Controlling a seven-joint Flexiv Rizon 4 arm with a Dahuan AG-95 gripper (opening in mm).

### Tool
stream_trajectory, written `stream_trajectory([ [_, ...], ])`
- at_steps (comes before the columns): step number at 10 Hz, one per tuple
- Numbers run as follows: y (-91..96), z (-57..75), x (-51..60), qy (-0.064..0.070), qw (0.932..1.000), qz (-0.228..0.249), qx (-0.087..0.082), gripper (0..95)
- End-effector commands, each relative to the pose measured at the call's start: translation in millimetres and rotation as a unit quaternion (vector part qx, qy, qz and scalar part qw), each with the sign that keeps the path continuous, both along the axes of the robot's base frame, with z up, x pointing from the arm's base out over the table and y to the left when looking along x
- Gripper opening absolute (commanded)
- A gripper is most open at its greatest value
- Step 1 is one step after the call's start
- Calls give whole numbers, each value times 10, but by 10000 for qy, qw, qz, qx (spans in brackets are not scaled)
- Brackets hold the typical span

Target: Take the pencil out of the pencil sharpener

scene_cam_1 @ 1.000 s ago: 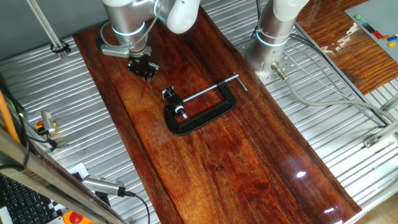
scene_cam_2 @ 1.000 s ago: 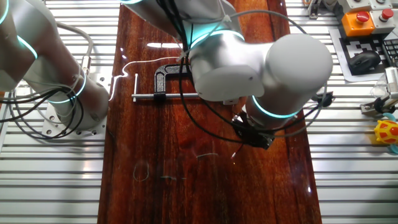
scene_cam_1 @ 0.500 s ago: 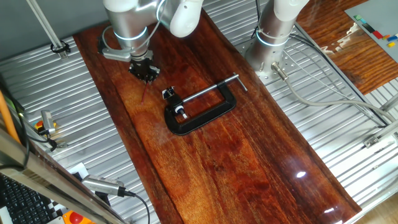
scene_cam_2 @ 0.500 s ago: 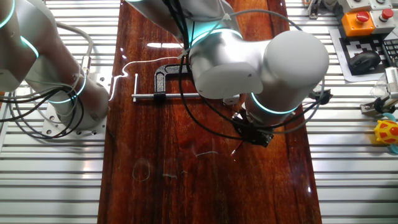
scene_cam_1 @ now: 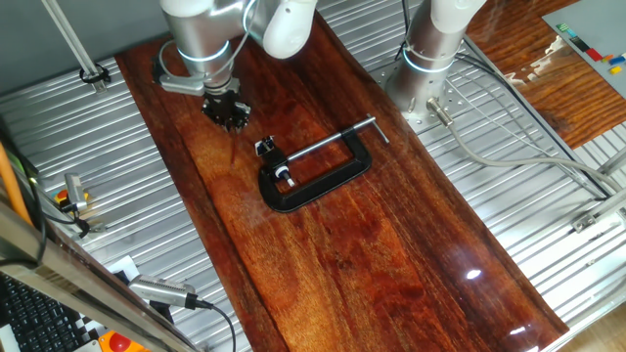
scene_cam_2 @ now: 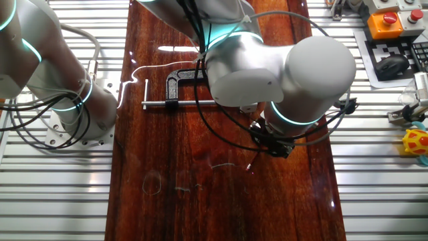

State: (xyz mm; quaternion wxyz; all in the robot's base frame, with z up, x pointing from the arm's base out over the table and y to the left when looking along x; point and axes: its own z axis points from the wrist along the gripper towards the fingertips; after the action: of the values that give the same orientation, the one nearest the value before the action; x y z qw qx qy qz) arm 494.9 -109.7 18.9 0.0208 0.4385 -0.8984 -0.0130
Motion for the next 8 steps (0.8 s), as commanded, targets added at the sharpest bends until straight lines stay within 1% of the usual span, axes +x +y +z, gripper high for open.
stream_trajectory([
  [1,1,32,-16,14,10000,33,5,190],
  [3,-16,109,-38,37,9999,127,-18,190],
  [5,1,247,-91,45,9998,179,-48,190],
  [6,26,326,-128,61,9998,193,-94,190],
  [8,44,415,-174,70,9997,222,-84,190],
])
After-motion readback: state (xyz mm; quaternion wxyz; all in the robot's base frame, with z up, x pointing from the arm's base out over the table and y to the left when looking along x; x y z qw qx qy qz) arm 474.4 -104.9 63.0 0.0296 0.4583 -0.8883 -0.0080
